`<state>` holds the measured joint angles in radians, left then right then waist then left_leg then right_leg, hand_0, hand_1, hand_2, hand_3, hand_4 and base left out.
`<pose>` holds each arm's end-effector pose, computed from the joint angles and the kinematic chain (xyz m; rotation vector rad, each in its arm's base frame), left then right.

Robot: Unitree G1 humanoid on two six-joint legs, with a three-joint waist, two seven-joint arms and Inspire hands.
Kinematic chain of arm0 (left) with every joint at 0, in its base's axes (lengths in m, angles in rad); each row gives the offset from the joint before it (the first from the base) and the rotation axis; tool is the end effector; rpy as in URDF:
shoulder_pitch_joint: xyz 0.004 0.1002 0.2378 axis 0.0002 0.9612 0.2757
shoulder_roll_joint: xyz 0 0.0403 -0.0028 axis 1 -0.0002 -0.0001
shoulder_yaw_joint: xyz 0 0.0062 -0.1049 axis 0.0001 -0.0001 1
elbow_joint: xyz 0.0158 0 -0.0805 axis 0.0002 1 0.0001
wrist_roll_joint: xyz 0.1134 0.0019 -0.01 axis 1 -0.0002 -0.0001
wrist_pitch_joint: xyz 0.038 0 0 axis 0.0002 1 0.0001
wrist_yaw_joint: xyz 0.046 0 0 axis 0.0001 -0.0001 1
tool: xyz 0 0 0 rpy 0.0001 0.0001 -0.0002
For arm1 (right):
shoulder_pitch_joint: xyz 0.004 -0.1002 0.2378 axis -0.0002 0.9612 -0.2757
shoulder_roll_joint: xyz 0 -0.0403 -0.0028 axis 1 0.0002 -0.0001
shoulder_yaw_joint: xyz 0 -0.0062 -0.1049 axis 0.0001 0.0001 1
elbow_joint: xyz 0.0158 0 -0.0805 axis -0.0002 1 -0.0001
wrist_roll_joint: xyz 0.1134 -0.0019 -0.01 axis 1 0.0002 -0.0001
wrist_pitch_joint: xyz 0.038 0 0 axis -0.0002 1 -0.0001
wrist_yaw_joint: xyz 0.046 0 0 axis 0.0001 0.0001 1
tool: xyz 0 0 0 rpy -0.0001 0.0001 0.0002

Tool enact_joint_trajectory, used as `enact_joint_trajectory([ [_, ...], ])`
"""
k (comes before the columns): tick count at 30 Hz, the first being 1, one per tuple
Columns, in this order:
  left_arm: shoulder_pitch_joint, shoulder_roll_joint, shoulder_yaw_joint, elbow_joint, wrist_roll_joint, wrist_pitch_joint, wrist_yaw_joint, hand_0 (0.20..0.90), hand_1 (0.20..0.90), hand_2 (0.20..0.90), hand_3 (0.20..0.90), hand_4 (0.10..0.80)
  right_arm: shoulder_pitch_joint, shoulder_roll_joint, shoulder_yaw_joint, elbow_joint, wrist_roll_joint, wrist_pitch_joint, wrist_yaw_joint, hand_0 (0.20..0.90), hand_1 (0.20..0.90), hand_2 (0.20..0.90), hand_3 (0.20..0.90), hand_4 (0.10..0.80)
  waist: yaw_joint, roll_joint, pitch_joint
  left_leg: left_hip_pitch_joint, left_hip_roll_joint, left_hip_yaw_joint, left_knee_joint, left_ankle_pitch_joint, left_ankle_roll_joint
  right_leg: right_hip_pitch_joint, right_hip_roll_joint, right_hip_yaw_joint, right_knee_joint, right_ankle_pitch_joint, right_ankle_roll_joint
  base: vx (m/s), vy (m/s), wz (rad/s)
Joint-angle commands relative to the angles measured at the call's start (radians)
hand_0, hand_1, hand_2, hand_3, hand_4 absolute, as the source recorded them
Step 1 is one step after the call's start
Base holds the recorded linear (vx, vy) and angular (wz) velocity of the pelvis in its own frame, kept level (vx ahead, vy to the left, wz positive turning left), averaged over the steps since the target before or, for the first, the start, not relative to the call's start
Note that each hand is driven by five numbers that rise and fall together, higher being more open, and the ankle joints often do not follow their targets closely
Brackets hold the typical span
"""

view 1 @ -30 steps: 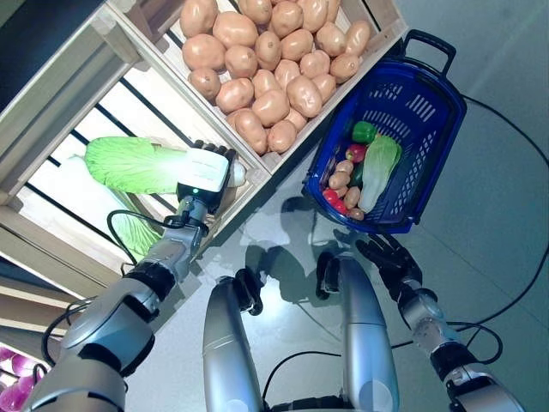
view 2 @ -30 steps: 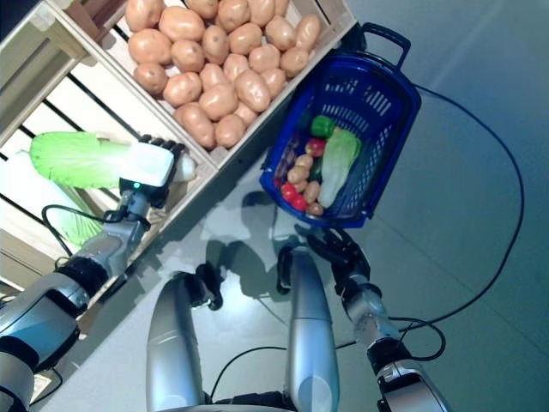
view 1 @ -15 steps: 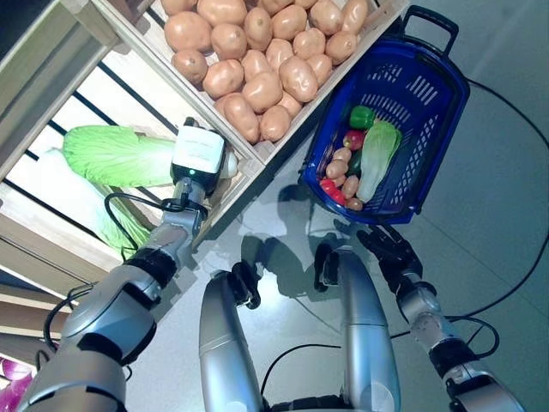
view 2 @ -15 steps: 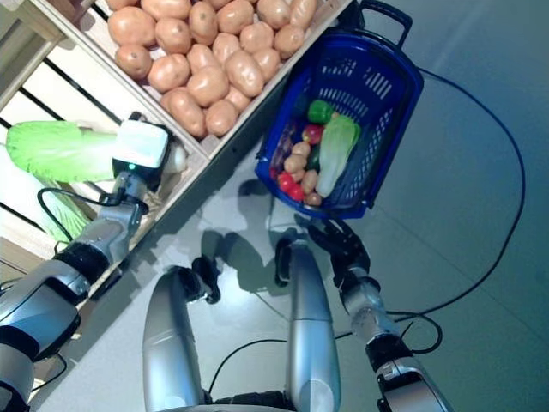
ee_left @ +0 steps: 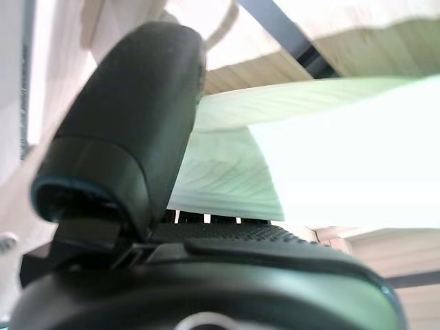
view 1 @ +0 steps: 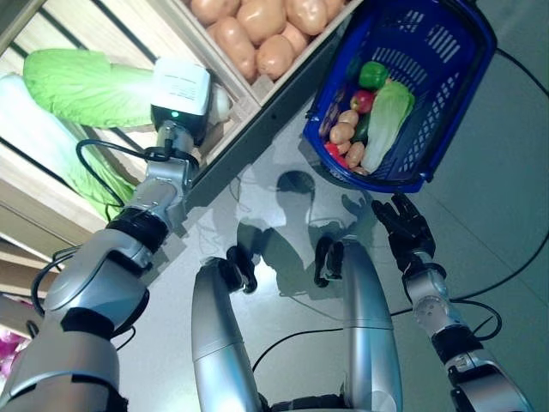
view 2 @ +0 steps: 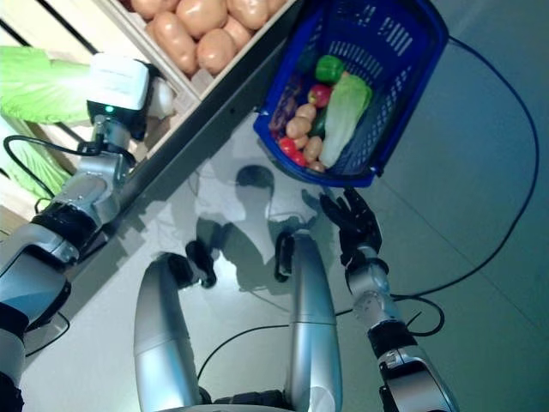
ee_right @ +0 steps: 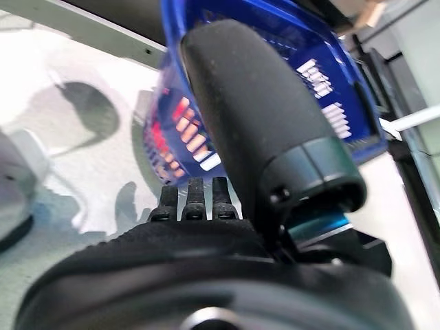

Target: Put vegetables into the basket

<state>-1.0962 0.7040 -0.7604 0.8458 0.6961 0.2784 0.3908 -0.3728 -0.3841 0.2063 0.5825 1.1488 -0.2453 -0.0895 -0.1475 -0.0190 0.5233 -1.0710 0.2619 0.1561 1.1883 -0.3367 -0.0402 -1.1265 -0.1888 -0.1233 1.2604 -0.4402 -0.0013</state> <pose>0.3704 0.2264 0.1971 1.8164 -0.2611 0.4483 0.2808 -0.2118 0.0341 0.6636 0.0532 -0.2104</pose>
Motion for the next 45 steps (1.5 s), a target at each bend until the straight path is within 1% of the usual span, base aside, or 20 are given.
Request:
enact_joint_trajectory([
  [1,0.082,0.071,0.034,0.124,-0.055,0.012,-0.059,0.300,0.300,0.300,0.300,0.400,0.032,-0.004,-0.050,-0.059,0.053,-0.076,-0.011,0.900,0.900,0.900,0.900,0.800,-0.003,-0.001,-0.003,0.119,-0.030,0.064,-0.046,-0.104,0.021,0.151,-0.039,-0.052,-0.158,0.096,0.051,-0.026,0.009,-0.22],
  [4,0.109,0.072,0.039,0.123,-0.072,-0.022,-0.041,0.300,0.300,0.300,0.300,0.400,0.028,0.003,-0.045,-0.039,0.055,-0.077,-0.003,0.900,0.900,0.900,0.900,0.800,0.001,0.001,-0.010,0.203,-0.030,0.073,-0.096,-0.093,0.019,0.231,-0.032,-0.050,-0.201,0.100,0.049,0.001,0.017,-0.09],
  [8,0.167,0.075,0.059,0.110,-0.114,-0.078,-0.010,0.300,0.300,0.300,0.300,0.400,0.040,0.009,-0.044,-0.021,0.055,-0.078,0.013,0.900,0.900,0.900,0.900,0.800,0.003,0.002,-0.050,0.321,-0.032,0.090,-0.181,-0.070,0.017,0.338,-0.028,-0.045,-0.269,0.106,0.041,0.030,0.032,-0.13],
  [13,0.246,0.085,0.106,0.058,-0.208,-0.157,0.014,0.300,0.300,0.300,0.300,0.400,0.078,0.015,-0.049,-0.029,0.040,-0.075,0.036,0.900,0.900,0.900,0.900,0.800,0.007,0.006,-0.096,0.444,-0.043,0.111,-0.267,-0.049,0.027,0.451,-0.032,-0.054,-0.335,0.112,0.032,0.042,0.020,0.01],
  [15,0.321,0.081,0.166,-0.003,-0.310,-0.232,0.031,0.300,0.300,0.300,0.300,0.400,0.121,0.035,-0.047,-0.051,-0.004,-0.087,0.032,0.900,0.900,0.900,0.900,0.800,0.018,0.011,-0.135,0.543,-0.065,0.117,-0.347,-0.031,0.034,0.544,-0.033,-0.065,-0.399,0.120,0.034,0.120,0.023,-0.01],
  [16,0.354,0.076,0.193,-0.033,-0.342,-0.253,0.041,0.300,0.300,0.300,0.300,0.400,0.138,0.042,-0.045,-0.059,-0.020,-0.093,0.031,0.900,0.900,0.900,0.900,0.800,0.022,0.012,-0.145,0.575,-0.073,0.117,-0.373,-0.024,0.037,0.576,-0.035,-0.071,-0.420,0.123,0.035,0.110,0.017,0.03],
  [17,0.406,0.063,0.239,-0.080,-0.379,-0.288,0.053,0.300,0.300,0.300,0.300,0.400,0.164,0.052,-0.045,-0.073,-0.045,-0.103,0.030,0.900,0.900,0.900,0.900,0.800,0.029,0.013,-0.159,0.624,-0.085,0.120,-0.412,-0.014,0.041,0.624,-0.038,-0.081,-0.453,0.126,0.037,0.110,0.015,0.01],
  [20,0.503,0.031,0.321,-0.156,-0.409,-0.356,0.059,0.300,0.300,0.300,0.300,0.400,0.203,0.071,-0.051,-0.085,-0.093,-0.115,0.037,0.900,0.900,0.900,0.900,0.800,0.045,0.015,-0.194,0.714,-0.109,0.130,-0.495,0.005,0.045,0.717,-0.036,-0.102,-0.526,0.134,0.041,0.115,0.006,0.00],
  [23,0.627,-0.018,0.411,-0.260,-0.441,-0.420,0.058,0.300,0.300,0.300,0.300,0.400,0.258,0.092,-0.057,-0.122,-0.177,-0.102,0.040,0.900,0.900,0.900,0.900,0.800,0.063,0.021,-0.253,0.842,-0.140,0.134,-0.629,0.044,0.042,0.854,-0.014,-0.124,-0.663,0.158,0.047,0.168,-0.004,0.06],
  [24,0.634,-0.021,0.418,-0.268,-0.448,-0.425,0.056,0.300,0.300,0.300,0.300,0.400,0.263,0.093,-0.057,-0.126,-0.185,-0.100,0.044,0.900,0.900,0.900,0.900,0.800,0.063,0.022,-0.256,0.854,-0.142,0.134,-0.642,0.049,0.041,0.866,-0.012,-0.126,-0.676,0.161,0.047,0.167,-0.006,0.03],
  [25,0.667,-0.034,0.443,-0.305,-0.484,-0.438,0.045,0.300,0.300,0.300,0.300,0.400,0.278,0.100,-0.057,-0.140,-0.204,-0.084,0.047,0.900,0.900,0.900,0.900,0.800,0.069,0.025,-0.283,0.900,-0.154,0.135,-0.695,0.065,0.038,0.920,0.001,-0.137,-0.739,0.173,0.050,0.132,-0.008,-0.03],
  [26,0.680,-0.038,0.453,-0.317,-0.511,-0.447,0.036,0.300,0.300,0.300,0.300,0.400,0.285,0.103,-0.056,-0.146,-0.211,-0.077,0.051,0.900,0.900,0.900,0.900,0.800,0.070,0.026,-0.289,0.923,-0.158,0.134,-0.719,0.075,0.036,0.946,0.006,-0.142,-0.768,0.181,0.051,0.187,-0.011,-0.04],
  [27,0.708,-0.061,0.480,-0.345,-0.563,-0.473,0.009,0.300,0.300,0.300,0.300,0.400,0.296,0.109,-0.055,-0.154,-0.230,-0.053,0.078,0.900,0.900,0.900,0.900,0.800,0.076,0.029,-0.309,0.963,-0.167,0.134,-0.770,0.091,0.033,0.991,0.015,-0.152,-0.824,0.193,0.054,0.142,-0.011,0.02],
  [29,0.745,-0.083,0.526,-0.398,-0.680,-0.514,-0.060,0.300,0.300,0.300,0.300,0.400,0.309,0.120,-0.044,-0.187,-0.213,-0.011,0.227,0.900,0.900,0.900,0.900,0.800,0.083,0.032,-0.341,1.036,-0.184,0.129,-0.881,0.130,0.028,1.078,0.033,-0.168,-0.947,0.224,0.055,0.173,-0.024,0.10],
  [30,0.760,-0.101,0.550,-0.419,-0.734,-0.535,-0.095,0.300,0.300,0.300,0.300,0.400,0.319,0.125,-0.037,-0.208,-0.241,0.006,0.282,0.900,0.900,0.900,0.900,0.800,0.084,0.032,-0.355,1.071,-0.190,0.121,-0.936,0.151,0.025,1.119,0.042,-0.172,-1.005,0.241,0.056,0.147,-0.035,0.13],
  [33,0.759,-0.136,0.584,-0.464,-0.879,-0.564,-0.189,0.300,0.300,0.300,0.300,0.400,0.313,0.118,-0.007,-0.236,-0.292,0.040,0.394,0.900,0.900,0.900,0.900,0.800,0.089,0.033,-0.384,1.125,-0.203,0.103,-1.036,0.198,0.018,1.181,0.058,-0.177,-1.112,0.284,0.060,0.081,-0.035,0.17],
  [35,0.746,-0.155,0.596,-0.484,-0.989,-0.570,-0.257,0.300,0.300,0.300,0.300,0.400,0.295,0.106,0.006,-0.246,-0.331,0.059,0.425,0.900,0.900,0.900,0.900,0.800,0.092,0.033,-0.399,1.155,-0.208,0.097,-1.090,0.221,0.014,1.212,0.066,-0.180,-1.164,0.308,0.063,0.064,-0.033,0.13],
  [37,0.725,-0.179,0.600,-0.506,-1.066,-0.564,-0.295,0.300,0.300,0.300,0.300,0.400,0.269,0.095,0.018,-0.259,-0.365,0.073,0.428,0.900,0.900,0.900,0.900,0.800,0.093,0.033,-0.411,1.179,-0.210,0.095,-1.133,0.237,0.012,1.234,0.072,-0.184,-1.206,0.328,0.067,0.052,-0.030,0.12],
  [42,0.683,-0.253,0.604,-0.583,-1.324,-0.535,-0.446,0.300,0.300,0.300,0.300,0.400,0.194,0.080,0.058,-0.339,-0.371,0.183,0.452,0.900,0.900,0.900,0.900,0.800,0.098,0.031,-0.442,1.246,-0.217,0.094,-1.247,0.271,0.012,1.295,0.089,-0.197,-1.306,0.373,0.073,0.061,-0.026,0.03],
  [45,0.676,-0.284,0.602,-0.620,-1.460,-0.526,-0.531,0.300,0.300,0.300,0.300,0.400,0.181,0.079,0.076,-0.382,-0.349,0.244,0.478,0.900,0.900,0.900,0.900,0.800,0.097,0.030,-0.451,1.265,-0.218,0.096,-1.276,0.276,0.014,1.314,0.096,-0.199,-1.335,0.386,0.073,0.055,-0.024,-0.01],
])
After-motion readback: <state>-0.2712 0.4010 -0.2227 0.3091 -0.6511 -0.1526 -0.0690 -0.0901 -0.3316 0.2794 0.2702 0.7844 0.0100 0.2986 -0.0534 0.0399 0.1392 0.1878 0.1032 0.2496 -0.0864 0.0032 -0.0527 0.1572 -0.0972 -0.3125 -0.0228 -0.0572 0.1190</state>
